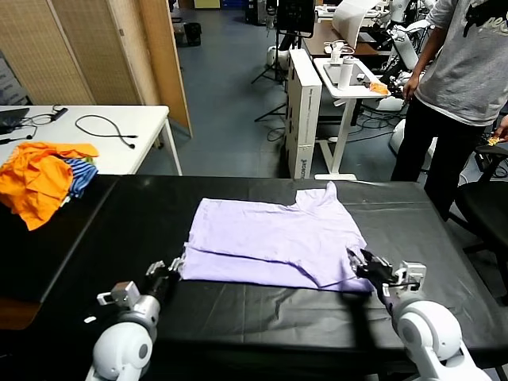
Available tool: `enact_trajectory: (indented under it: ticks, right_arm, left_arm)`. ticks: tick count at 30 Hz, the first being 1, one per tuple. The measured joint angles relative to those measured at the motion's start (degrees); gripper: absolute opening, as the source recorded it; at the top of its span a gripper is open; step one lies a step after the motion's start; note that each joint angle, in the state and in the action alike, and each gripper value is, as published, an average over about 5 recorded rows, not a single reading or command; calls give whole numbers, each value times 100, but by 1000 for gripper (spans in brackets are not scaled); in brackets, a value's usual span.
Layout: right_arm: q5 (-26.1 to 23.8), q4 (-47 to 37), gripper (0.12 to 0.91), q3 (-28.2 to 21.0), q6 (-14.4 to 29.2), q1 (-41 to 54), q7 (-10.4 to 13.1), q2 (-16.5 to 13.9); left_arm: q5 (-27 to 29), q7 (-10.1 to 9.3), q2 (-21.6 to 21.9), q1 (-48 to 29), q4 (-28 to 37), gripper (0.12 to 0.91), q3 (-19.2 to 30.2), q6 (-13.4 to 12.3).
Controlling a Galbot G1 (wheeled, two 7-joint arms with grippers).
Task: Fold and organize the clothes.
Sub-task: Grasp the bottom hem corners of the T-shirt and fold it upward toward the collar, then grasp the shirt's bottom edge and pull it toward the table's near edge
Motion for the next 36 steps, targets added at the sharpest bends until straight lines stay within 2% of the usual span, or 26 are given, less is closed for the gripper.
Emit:
enact_trajectory:
  ticks: [3,10,14,17,20,25,28,31,36]
  right_arm:
    - [-15,2,906,69,13,-199,-42,-24]
    - [-84,3,890,105,36,-465,-71,13]
    - [-114,13,816,112,49,-550,-74,35]
    - [-144,12,741,112,62,-582,-82,56]
    - [-177,5,622,100,80,-590,-90,76]
    - [-199,49,315,81,92,-617,-83,85]
    - [-201,117,175,70,81,-653,-41,86]
    - [-200,231,143,48,5,-715,61,86]
    - [-222,607,140,25,-325,-918,281,100]
  left_arm:
    - [78,6,-20,166,-117,903,-2,21]
    - [181,42,-62,537,-234,907,-31,18]
    - [185,54,-43,630,-265,905,-30,23]
    - [191,70,-39,650,-262,873,-15,27]
    - [190,100,-45,651,-254,765,6,31]
    - [205,160,-56,663,-234,459,29,30]
    - [219,163,-59,666,-208,270,33,26]
    - [224,160,-57,684,-202,161,33,21]
    - [241,62,-22,789,-318,147,17,85]
